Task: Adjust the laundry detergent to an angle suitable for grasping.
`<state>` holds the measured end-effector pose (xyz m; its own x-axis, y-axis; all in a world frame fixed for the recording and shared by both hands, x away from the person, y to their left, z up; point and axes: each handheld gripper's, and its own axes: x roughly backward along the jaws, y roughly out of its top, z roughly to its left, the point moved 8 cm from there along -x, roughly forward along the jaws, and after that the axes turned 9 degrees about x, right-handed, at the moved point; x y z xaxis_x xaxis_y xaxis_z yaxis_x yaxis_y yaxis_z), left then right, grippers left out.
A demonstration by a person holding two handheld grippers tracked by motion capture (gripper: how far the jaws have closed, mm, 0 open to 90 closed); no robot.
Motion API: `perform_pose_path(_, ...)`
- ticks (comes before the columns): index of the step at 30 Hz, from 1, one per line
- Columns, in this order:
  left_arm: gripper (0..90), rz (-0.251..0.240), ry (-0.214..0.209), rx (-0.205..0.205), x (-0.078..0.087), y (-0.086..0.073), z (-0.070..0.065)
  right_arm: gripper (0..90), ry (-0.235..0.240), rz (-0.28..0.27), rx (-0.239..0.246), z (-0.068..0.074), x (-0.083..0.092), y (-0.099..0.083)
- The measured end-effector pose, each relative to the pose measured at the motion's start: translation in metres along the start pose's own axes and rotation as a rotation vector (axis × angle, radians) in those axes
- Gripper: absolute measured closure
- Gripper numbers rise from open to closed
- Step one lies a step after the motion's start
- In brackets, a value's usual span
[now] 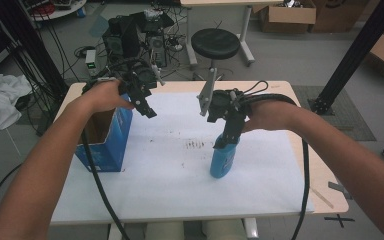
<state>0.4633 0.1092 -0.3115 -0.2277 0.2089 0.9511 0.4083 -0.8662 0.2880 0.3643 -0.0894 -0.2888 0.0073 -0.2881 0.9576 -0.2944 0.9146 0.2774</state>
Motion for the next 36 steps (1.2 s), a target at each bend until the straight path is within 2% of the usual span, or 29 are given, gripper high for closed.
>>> perform_pose_path(14,19.9,0.003,0.006,0.008,0.000,-0.002,-0.005,17.8,-0.006,-0.011,0.007,0.002,0.002,0.001)
perform_pose_path(23,19.5,-0.002,0.018,0.018,0.001,0.002,-0.008,17.7,-0.016,-0.025,-0.007,0.006,0.011,-0.005)
perform_pose_path(26,19.7,-0.015,0.010,0.029,0.001,0.006,-0.011,17.7,-0.020,-0.030,-0.009,0.007,0.015,-0.007)
perform_pose_path(36,19.9,-0.008,0.023,0.028,0.002,0.013,-0.020,17.9,-0.027,-0.040,-0.040,0.012,0.024,-0.022)
